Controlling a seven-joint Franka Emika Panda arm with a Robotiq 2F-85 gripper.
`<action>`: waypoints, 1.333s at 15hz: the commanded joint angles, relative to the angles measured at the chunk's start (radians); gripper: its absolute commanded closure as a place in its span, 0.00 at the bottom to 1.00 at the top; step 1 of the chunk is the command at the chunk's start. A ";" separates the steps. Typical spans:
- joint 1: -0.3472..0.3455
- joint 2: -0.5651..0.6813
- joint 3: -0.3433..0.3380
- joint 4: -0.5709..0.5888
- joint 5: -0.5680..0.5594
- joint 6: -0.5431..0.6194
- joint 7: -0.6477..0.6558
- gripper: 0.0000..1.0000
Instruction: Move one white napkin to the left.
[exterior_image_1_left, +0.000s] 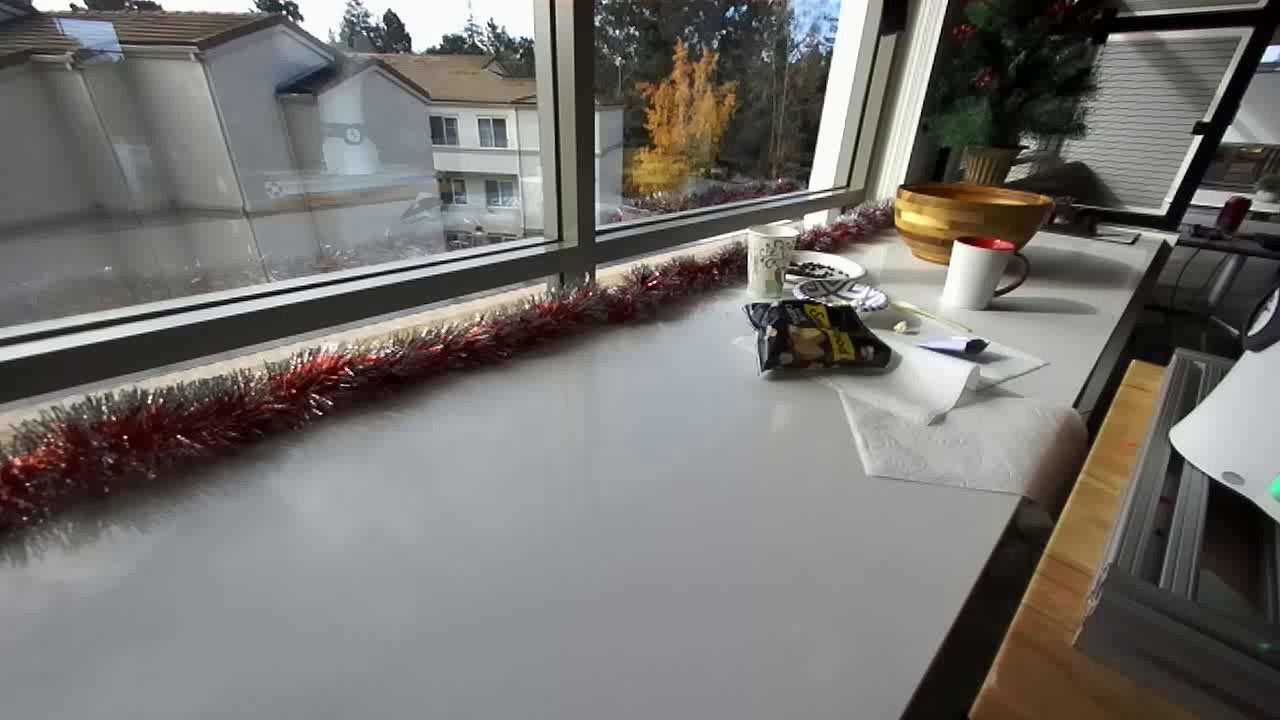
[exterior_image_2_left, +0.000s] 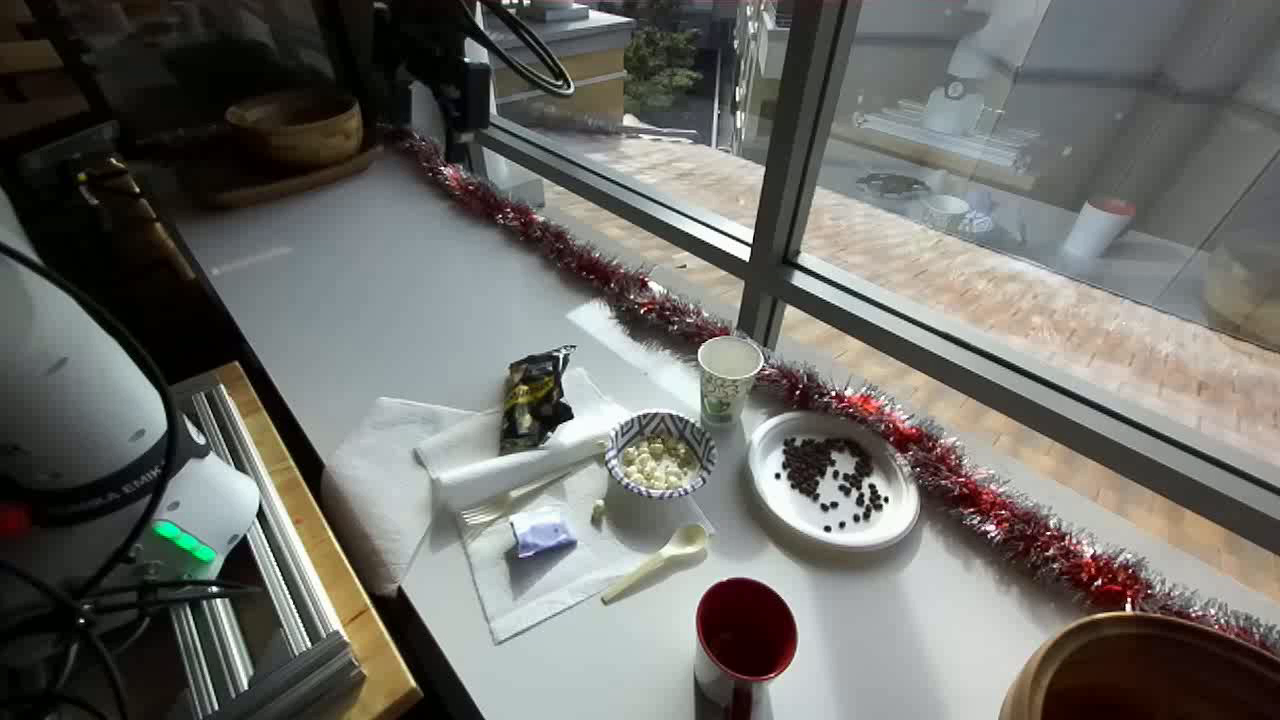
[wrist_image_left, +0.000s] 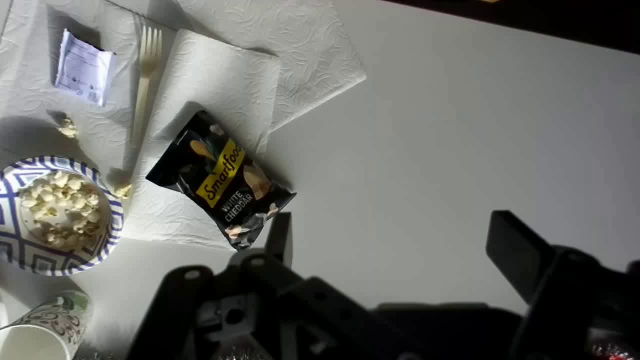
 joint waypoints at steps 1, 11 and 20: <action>-0.021 0.001 0.018 0.002 0.006 -0.003 -0.006 0.00; -0.025 0.055 0.075 -0.159 0.002 0.272 0.115 0.00; -0.041 0.230 0.114 -0.374 0.003 0.596 0.324 0.68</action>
